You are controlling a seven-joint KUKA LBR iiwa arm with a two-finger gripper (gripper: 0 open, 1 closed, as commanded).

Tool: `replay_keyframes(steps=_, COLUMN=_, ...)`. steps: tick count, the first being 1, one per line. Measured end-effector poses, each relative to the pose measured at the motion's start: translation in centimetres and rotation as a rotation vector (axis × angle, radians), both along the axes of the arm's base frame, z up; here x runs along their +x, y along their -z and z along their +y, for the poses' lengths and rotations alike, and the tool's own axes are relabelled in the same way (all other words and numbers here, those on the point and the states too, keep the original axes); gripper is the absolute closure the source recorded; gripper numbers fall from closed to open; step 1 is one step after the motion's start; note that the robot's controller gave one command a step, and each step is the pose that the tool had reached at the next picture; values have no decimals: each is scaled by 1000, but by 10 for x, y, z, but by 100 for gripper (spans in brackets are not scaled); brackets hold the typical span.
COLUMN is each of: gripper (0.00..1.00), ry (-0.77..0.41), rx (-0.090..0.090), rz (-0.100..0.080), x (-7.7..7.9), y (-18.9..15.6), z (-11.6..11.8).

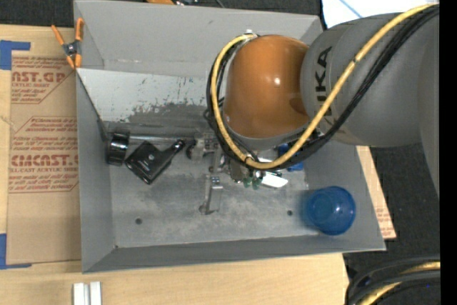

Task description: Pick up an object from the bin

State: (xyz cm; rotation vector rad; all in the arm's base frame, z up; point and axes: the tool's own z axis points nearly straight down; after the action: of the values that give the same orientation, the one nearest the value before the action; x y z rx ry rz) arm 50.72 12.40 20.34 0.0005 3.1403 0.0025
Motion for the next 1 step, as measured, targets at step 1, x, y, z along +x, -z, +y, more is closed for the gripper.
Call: replay_keyframes(steps=1, gripper=0, ry=151, rx=3, rz=-3, x=77, y=135, z=50)
